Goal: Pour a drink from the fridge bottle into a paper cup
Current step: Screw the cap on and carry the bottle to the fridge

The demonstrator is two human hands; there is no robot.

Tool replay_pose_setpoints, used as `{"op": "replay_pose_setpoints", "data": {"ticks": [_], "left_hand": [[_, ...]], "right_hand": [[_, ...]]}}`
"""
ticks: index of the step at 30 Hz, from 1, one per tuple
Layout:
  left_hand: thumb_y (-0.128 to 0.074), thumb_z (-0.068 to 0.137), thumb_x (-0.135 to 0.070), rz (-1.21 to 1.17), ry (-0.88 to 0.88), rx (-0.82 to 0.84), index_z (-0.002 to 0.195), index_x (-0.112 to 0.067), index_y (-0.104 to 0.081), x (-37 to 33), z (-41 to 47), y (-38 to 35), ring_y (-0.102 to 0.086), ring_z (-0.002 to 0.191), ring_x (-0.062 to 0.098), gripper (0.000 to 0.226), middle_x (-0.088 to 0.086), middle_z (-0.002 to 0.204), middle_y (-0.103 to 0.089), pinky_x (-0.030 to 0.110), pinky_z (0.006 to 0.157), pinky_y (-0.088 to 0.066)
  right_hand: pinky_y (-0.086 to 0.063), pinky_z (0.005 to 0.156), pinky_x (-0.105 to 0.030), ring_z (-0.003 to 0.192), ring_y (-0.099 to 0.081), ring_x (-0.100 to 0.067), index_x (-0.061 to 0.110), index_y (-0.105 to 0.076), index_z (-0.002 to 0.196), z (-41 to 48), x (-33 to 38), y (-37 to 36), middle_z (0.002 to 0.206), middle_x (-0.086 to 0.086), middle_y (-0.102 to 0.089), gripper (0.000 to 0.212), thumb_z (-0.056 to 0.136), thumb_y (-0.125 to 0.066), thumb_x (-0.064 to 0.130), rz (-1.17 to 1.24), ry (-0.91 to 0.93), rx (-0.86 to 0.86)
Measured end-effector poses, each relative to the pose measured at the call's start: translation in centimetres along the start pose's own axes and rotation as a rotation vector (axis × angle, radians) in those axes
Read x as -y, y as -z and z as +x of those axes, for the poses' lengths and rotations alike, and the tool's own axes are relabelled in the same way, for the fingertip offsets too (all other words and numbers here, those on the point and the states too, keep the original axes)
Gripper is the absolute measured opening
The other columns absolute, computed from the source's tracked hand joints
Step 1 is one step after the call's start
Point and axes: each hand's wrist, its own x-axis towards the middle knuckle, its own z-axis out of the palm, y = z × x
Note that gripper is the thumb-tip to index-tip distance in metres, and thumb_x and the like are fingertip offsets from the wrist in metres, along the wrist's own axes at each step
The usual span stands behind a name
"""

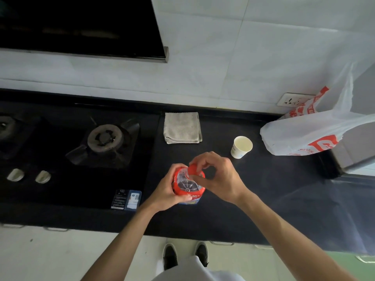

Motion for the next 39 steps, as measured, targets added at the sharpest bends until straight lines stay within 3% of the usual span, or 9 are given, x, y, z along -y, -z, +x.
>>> {"op": "replay_pose_setpoints", "data": {"ticks": [8, 17, 23, 27, 31, 33, 35, 37, 39], "left_hand": [[-0.085, 0.071, -0.001, 0.009, 0.013, 0.018, 0.13, -0.031, -0.038, 0.1, 0.0, 0.1, -0.058, 0.118, 0.005, 0.082, -0.007, 0.125, -0.055, 0.021, 0.086, -0.055], [-0.088, 0.069, -0.008, 0.043, 0.026, 0.004, 0.132, -0.03, -0.038, 0.6, 0.2, 0.1, -0.059, 0.118, 0.007, 0.084, -0.008, 0.126, -0.057, 0.024, 0.087, -0.057], [-0.087, 0.069, -0.005, 0.027, 0.016, 0.0, 0.133, -0.027, -0.039, 0.7, 0.2, 0.0, -0.058, 0.121, 0.009, 0.083, -0.008, 0.127, -0.056, 0.025, 0.088, -0.057], [-0.086, 0.069, -0.003, 0.018, 0.007, -0.003, 0.132, -0.027, -0.04, 0.6, 0.1, 0.1, -0.057, 0.122, 0.01, 0.082, -0.007, 0.128, -0.055, 0.024, 0.087, -0.056], [-0.087, 0.069, -0.005, 0.007, 0.017, -0.006, 0.131, -0.033, -0.039, 0.6, 0.0, 0.1, -0.058, 0.121, 0.01, 0.084, -0.007, 0.129, -0.054, 0.027, 0.088, -0.057], [-0.087, 0.068, -0.005, 0.004, 0.022, -0.004, 0.131, -0.035, -0.04, 0.5, -0.1, 0.1, -0.058, 0.121, 0.011, 0.084, -0.008, 0.128, -0.055, 0.029, 0.09, -0.057], [-0.087, 0.068, -0.005, 0.008, 0.017, -0.006, 0.131, -0.031, -0.041, 0.5, -0.1, 0.0, -0.059, 0.12, 0.012, 0.083, -0.01, 0.126, -0.057, 0.03, 0.092, -0.057], [-0.087, 0.068, -0.002, 0.001, 0.018, -0.015, 0.132, -0.03, -0.041, 0.5, 0.0, 0.0, -0.06, 0.119, 0.012, 0.083, -0.01, 0.124, -0.059, 0.028, 0.092, -0.056], [-0.086, 0.069, -0.001, -0.013, 0.028, -0.011, 0.132, -0.03, -0.041, 0.5, 0.0, 0.0, -0.06, 0.119, 0.013, 0.083, -0.005, 0.124, -0.06, 0.027, 0.09, -0.056]], "right_hand": [[-0.057, 0.081, -0.03, 0.098, -0.064, -0.011, 0.016, -0.065, 0.102, 0.7, -0.7, 0.0, 0.108, 0.005, -0.066, 0.021, 0.085, -0.077, 0.015, -0.1, 0.092, 0.153], [-0.053, 0.087, -0.029, 0.107, -0.059, -0.019, 0.01, -0.066, 0.118, 3.4, 1.4, 2.0, 0.115, -0.005, -0.064, 0.027, 0.091, -0.068, 0.013, -0.544, 0.434, 0.504], [-0.05, 0.065, -0.031, 0.082, -0.058, -0.02, 0.011, -0.066, 0.107, 3.7, 1.3, 1.4, 0.094, -0.002, -0.061, 0.027, 0.09, -0.067, 0.033, -0.617, 0.35, 0.414], [-0.048, 0.054, -0.035, 0.057, -0.045, -0.02, 0.012, -0.059, 0.078, 4.0, 0.7, 0.2, 0.065, 0.003, -0.047, 0.035, 0.083, -0.068, 0.045, -0.721, 0.332, 0.265], [-0.037, 0.052, -0.028, 0.047, -0.045, -0.02, 0.013, -0.054, 0.065, 4.1, 0.6, -0.4, 0.054, 0.004, -0.048, 0.065, 0.09, -0.032, 0.069, -0.851, 0.295, 0.238], [-0.043, 0.057, -0.031, 0.057, -0.056, -0.022, 0.013, -0.057, 0.076, 4.1, 0.7, 0.3, 0.066, 0.0, -0.059, 0.071, 0.09, -0.024, 0.075, -0.885, 0.163, 0.314], [-0.05, 0.065, -0.033, 0.076, -0.061, -0.02, 0.018, -0.057, 0.103, 3.8, 0.6, 1.3, 0.089, 0.001, -0.063, 0.059, 0.091, -0.036, 0.072, -0.794, 0.201, 0.347], [-0.053, 0.071, -0.031, 0.093, -0.059, -0.015, 0.029, -0.047, 0.129, 3.5, 0.8, 2.1, 0.109, 0.004, -0.056, 0.046, 0.093, -0.052, 0.057, -0.67, 0.281, 0.446], [-0.051, 0.071, -0.028, 0.097, -0.055, -0.014, 0.033, -0.049, 0.132, 3.4, 1.0, 2.3, 0.113, 0.003, -0.052, 0.041, 0.093, -0.061, 0.037, -0.635, 0.336, 0.556]]}}
